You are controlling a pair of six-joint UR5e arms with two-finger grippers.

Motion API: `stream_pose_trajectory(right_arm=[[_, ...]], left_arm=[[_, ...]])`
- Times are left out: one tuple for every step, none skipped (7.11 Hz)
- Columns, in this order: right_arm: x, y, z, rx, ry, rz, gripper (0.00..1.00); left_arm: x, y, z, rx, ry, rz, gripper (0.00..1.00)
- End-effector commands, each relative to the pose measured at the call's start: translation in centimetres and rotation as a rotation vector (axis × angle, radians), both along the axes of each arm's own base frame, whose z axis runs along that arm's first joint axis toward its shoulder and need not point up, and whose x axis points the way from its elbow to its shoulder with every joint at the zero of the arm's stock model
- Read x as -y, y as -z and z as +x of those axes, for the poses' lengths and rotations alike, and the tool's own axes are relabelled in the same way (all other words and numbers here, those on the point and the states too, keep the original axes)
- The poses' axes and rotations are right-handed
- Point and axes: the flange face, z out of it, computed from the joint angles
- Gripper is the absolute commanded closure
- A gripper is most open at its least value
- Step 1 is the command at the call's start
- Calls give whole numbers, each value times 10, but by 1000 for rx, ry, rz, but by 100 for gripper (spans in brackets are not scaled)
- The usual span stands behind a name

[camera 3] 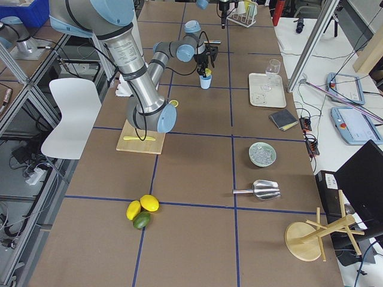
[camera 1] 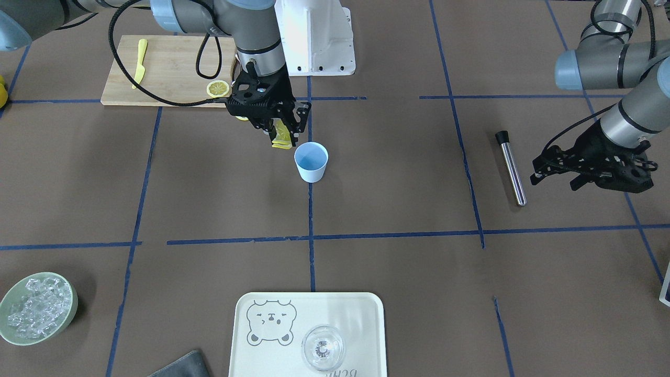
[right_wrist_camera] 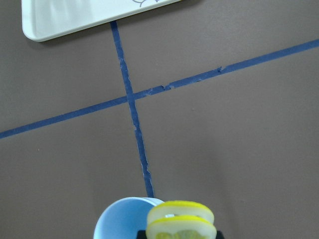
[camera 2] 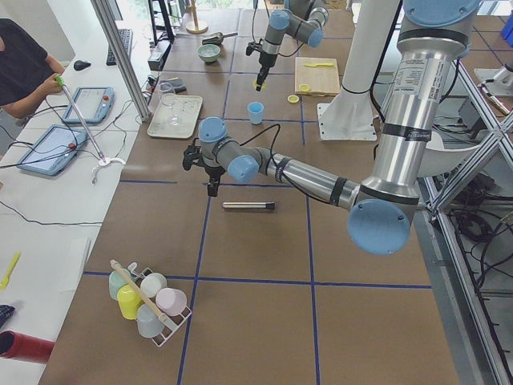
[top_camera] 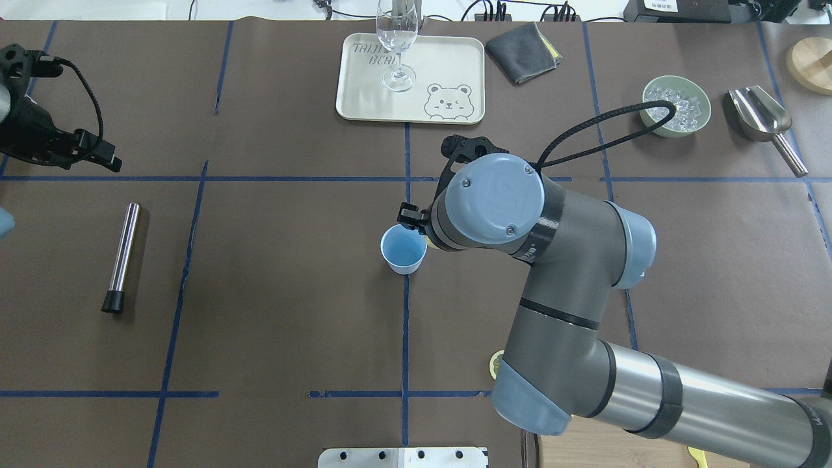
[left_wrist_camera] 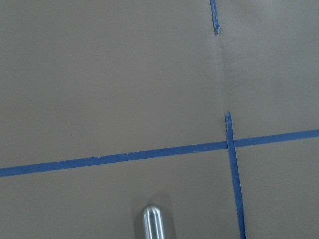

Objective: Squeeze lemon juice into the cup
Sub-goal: 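Carry the lemon slice over the blue cup with the right gripper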

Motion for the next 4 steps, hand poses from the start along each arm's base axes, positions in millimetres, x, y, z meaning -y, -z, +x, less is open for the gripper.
stream_pose_trajectory(right_arm=[[16, 7, -28, -9, 4, -7, 50], [17, 11, -35, -5, 21, -21, 46], [15, 13, -38, -4, 28, -20, 45], [12, 12, -42, -8, 34, -24, 45]], left_arm=[[1, 2, 0, -1, 0, 2, 0], [1, 2, 0, -1, -1, 3, 0], [1, 2, 0, -1, -1, 3, 0], [0, 2, 0, -2, -2, 3, 0]])
